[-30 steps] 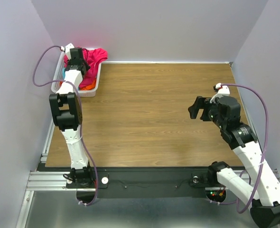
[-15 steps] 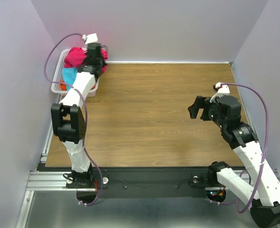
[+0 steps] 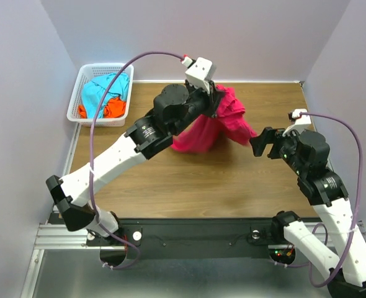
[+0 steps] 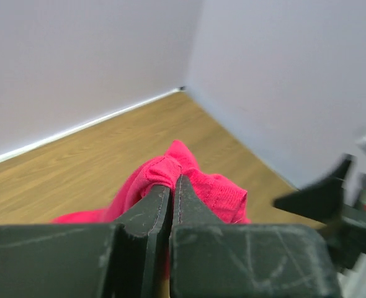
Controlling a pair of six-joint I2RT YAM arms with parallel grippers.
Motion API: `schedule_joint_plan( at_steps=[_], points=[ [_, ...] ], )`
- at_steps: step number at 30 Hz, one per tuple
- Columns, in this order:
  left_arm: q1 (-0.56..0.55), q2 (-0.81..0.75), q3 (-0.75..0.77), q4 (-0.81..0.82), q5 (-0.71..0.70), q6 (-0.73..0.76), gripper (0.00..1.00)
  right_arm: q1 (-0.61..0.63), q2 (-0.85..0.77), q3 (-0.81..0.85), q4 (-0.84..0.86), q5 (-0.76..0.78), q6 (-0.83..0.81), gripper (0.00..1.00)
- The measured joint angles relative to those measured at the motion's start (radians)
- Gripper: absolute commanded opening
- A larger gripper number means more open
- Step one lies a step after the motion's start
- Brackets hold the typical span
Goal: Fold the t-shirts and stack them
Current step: Move the tshirt to the center of the board
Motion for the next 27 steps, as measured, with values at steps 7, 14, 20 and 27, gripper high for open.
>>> schedule_joint_plan(
  at_steps=[7,14,20,27],
  points=[
    [-0.026,-0.101,-0.167,0.027,-0.009,-0.060,0.00,0.000,-0.038,-0.002,-0.003,-0.013,-0.010,1.00],
    [0.056,-0.197,-0.498,0.051,-0.091,-0.134,0.04,0.000,-0.013,-0.022,-0.008,-0.028,0.004,1.00],
    [0.236,-0.342,-0.765,0.033,-0.097,-0.163,0.46,0.000,0.102,-0.022,-0.008,-0.018,0.035,1.00],
    [0.316,-0.553,-0.896,0.028,-0.137,-0.175,0.86,0.000,0.284,-0.022,0.047,-0.101,0.077,1.00]
  ],
)
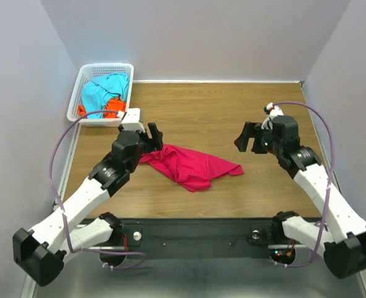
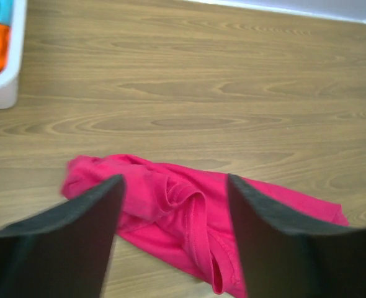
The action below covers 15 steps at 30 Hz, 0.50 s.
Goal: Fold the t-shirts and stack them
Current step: Move the tshirt to the center of the board
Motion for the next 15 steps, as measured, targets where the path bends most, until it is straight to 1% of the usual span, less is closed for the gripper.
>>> schedule_joint_plan(
  at_steps=[4,7,10,15],
  points=[
    [0.005,-0.081,-0.050,-0.016,-0.021,-0.013,0.87,0.005,0.111,-0.037,0.100,-0.111,0.044,1.00],
    [0.005,-0.106,-0.089,-0.031,-0.015,-0.025,0.87,0.036,0.185,-0.084,0.148,-0.128,0.056,0.96],
    [0.005,-0.109,-0.118,-0.046,0.012,-0.048,0.87,0.110,0.282,-0.103,0.158,-0.122,0.050,0.93],
    [0.005,-0.112,-0.164,-0.064,0.053,-0.108,0.87,0.280,0.411,-0.070,0.171,-0.093,0.005,0.93]
  ],
)
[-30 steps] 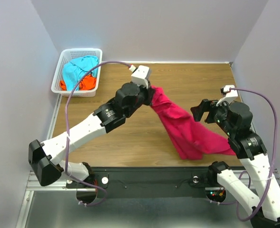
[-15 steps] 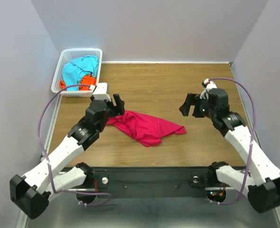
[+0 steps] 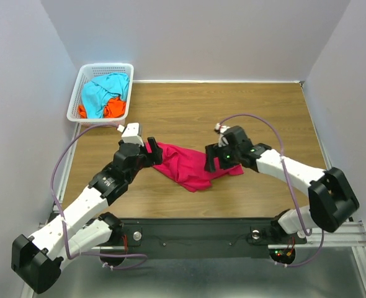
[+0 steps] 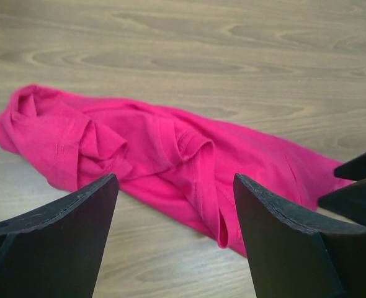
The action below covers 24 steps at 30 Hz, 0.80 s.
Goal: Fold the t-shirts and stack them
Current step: Move the tshirt to the center of the board, then flatten the tshirt out
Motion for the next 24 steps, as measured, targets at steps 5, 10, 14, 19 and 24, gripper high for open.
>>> schedule_joint_plan(
  at_steps=[5,10,14,19,24],
  points=[
    [0.000,-0.001,-0.016,-0.029,-0.016,-0.064,0.87,0.166,0.125,0.122,0.016,0.034,-0.072,0.83],
    [0.010,0.031,-0.016,-0.030,-0.046,-0.115,0.87,0.283,0.235,0.238,0.043,0.062,-0.150,0.74],
    [0.036,0.089,-0.016,-0.045,-0.061,-0.131,0.85,0.351,0.296,0.285,0.047,0.071,-0.213,0.71],
    [0.073,0.099,-0.024,-0.043,-0.061,-0.137,0.85,0.387,0.335,0.287,0.045,0.076,-0.262,0.70],
    [0.093,0.097,-0.033,-0.047,-0.054,-0.137,0.85,0.390,0.372,0.287,0.046,0.100,-0.296,0.63]
  ],
)
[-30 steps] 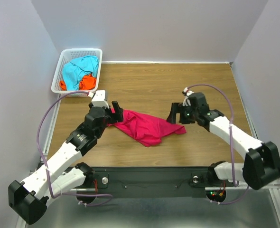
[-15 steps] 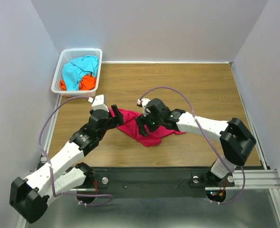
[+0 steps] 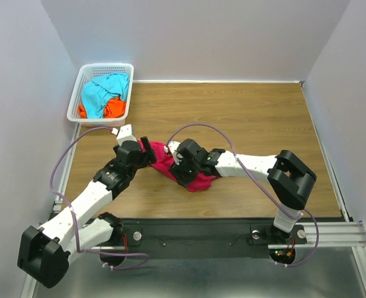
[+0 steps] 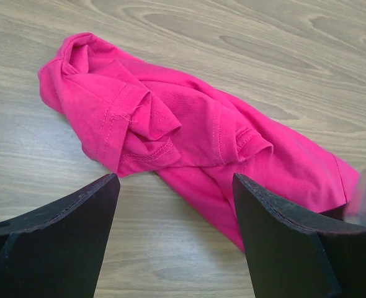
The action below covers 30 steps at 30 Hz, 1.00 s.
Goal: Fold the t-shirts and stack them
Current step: Flatten the tshirt out
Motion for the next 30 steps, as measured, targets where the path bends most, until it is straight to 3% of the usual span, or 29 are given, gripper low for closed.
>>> schedule_joint_plan(
  at_steps=[3,6,7,10,13,21,25,30],
  points=[
    [0.005,-0.016,-0.007,0.000,0.002,0.000,0.85,0.003,0.029,0.000,-0.001,0.023,-0.019,0.57],
    [0.007,-0.029,-0.010,-0.002,0.003,0.005,0.85,0.004,0.047,0.000,-0.002,0.048,-0.035,0.36],
    [0.007,-0.032,-0.010,-0.002,0.003,0.006,0.85,0.004,0.049,0.000,-0.002,0.054,-0.037,0.21],
    [0.007,-0.039,-0.010,-0.003,0.003,0.010,0.85,0.004,0.050,0.001,-0.003,0.092,-0.046,0.06],
    [0.007,-0.043,-0.010,-0.008,0.003,0.017,0.85,0.004,0.050,0.018,-0.008,0.147,-0.049,0.01],
    [0.008,-0.037,0.032,-0.024,0.010,0.055,0.85,-0.010,0.015,0.095,-0.061,0.322,-0.138,0.02],
    [0.008,-0.020,0.060,-0.017,0.028,0.069,0.85,-0.048,-0.019,0.129,-0.078,0.333,-0.162,0.15],
    [0.008,0.022,0.062,-0.008,0.055,0.076,0.85,-0.073,-0.023,0.132,-0.096,0.298,-0.155,0.17]
  ],
)
